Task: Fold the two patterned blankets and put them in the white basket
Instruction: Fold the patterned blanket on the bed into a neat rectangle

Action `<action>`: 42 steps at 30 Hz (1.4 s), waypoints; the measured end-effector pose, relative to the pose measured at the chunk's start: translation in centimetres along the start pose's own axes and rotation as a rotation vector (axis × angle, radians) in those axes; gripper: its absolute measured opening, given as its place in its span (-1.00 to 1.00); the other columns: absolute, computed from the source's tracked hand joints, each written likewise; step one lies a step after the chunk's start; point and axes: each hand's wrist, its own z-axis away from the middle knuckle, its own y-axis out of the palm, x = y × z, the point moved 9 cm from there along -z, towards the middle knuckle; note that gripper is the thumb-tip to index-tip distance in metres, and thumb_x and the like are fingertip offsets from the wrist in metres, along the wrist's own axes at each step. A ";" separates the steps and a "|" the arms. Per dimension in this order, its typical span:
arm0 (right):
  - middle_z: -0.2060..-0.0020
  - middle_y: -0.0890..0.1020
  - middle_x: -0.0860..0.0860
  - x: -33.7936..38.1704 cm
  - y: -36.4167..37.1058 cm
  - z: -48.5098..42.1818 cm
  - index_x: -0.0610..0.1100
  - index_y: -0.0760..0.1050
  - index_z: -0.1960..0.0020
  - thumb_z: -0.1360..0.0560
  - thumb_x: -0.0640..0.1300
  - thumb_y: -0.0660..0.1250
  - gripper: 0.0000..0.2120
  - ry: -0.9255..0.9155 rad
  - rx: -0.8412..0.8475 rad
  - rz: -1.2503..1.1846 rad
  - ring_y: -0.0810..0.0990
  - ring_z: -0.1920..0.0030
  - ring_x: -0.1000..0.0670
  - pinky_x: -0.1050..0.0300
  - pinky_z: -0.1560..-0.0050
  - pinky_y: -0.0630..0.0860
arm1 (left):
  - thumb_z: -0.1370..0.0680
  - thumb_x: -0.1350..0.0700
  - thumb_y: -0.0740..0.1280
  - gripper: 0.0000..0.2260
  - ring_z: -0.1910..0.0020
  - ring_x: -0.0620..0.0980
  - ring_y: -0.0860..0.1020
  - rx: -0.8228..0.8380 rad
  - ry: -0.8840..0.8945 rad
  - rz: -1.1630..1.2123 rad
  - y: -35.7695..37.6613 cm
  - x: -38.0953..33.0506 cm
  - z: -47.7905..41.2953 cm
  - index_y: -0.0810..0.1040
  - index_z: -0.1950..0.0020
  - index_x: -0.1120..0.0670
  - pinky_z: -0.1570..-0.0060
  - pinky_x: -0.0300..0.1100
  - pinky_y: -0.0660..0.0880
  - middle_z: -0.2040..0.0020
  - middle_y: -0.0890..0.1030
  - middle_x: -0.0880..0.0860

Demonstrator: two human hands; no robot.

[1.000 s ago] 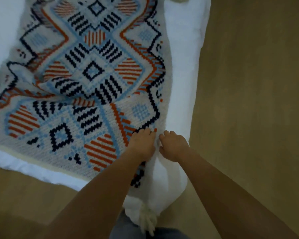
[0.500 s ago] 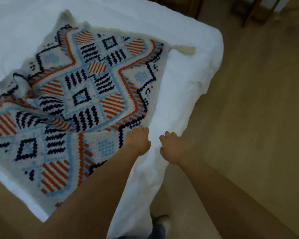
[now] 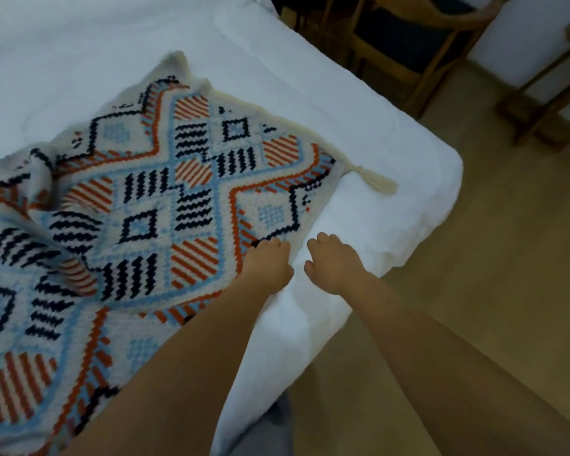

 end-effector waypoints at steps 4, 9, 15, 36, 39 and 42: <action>-0.13 0.43 -0.15 -5.0 -1.0 -5.1 -0.23 0.37 -0.16 -0.57 -0.06 0.11 -0.72 0.020 0.017 -0.032 0.39 -0.13 -0.14 0.05 0.06 0.34 | -0.57 0.00 0.16 -0.65 -0.23 0.12 0.38 0.060 -0.088 0.033 1.1 -0.6 -4.9 0.32 -0.29 0.14 -0.13 0.00 0.35 -0.26 0.40 0.13; -0.16 0.42 -0.17 -11.4 -2.1 -10.8 -0.23 0.35 -0.25 -0.58 -0.05 0.11 -0.67 0.101 -0.030 -0.111 0.39 -0.15 -0.16 0.02 0.01 0.37 | -0.59 0.03 0.15 -0.64 -0.26 0.13 0.36 0.092 -0.188 0.116 1.1 -0.7 -9.6 0.29 -0.34 0.13 -0.17 0.02 0.35 -0.30 0.36 0.12; -0.27 0.35 -0.19 -17.1 -2.4 -19.8 -0.21 0.24 -0.32 -0.61 -0.05 0.04 -0.64 0.054 0.034 -0.010 0.34 -0.23 -0.19 -0.05 -0.12 0.35 | -0.60 -0.03 0.13 -0.56 -0.33 0.12 0.31 0.087 -0.315 0.134 0.9 -1.4 -16.2 0.20 -0.42 0.13 -0.24 0.01 0.36 -0.38 0.30 0.11; 0.01 0.57 -0.18 -26.4 0.3 -34.2 -0.22 0.32 -0.10 -0.61 -0.01 0.09 -0.73 -0.012 0.067 -0.423 0.56 0.04 -0.22 0.06 0.21 0.36 | -0.63 -0.03 0.06 -0.43 -0.52 0.14 -0.06 -0.112 -0.662 0.210 -0.1 -6.9 -31.8 -0.19 -0.52 -0.02 -0.43 0.11 0.01 -0.55 -0.12 0.07; 0.05 0.58 -0.18 -28.4 -0.4 -33.9 -0.20 0.32 -0.06 -0.61 0.01 0.08 -0.74 -0.044 0.040 -0.383 0.55 0.08 -0.22 0.06 0.23 0.34 | -0.64 -0.06 -0.01 -0.49 -0.52 0.11 -0.09 -0.090 -0.676 0.271 0.1 -8.8 -32.1 -0.14 -0.53 -0.05 -0.44 0.11 -0.01 -0.56 -0.11 0.04; 0.08 0.58 -0.19 -30.8 -1.1 -33.3 -0.19 0.30 -0.03 -0.61 0.01 0.07 -0.75 -0.077 0.045 -0.347 0.54 0.14 -0.21 0.06 0.27 0.32 | -0.64 -0.03 0.02 -0.49 -0.52 0.12 -0.10 -0.085 -0.695 0.275 -0.3 -11.1 -31.9 -0.14 -0.53 -0.07 -0.43 0.14 0.00 -0.56 -0.12 0.04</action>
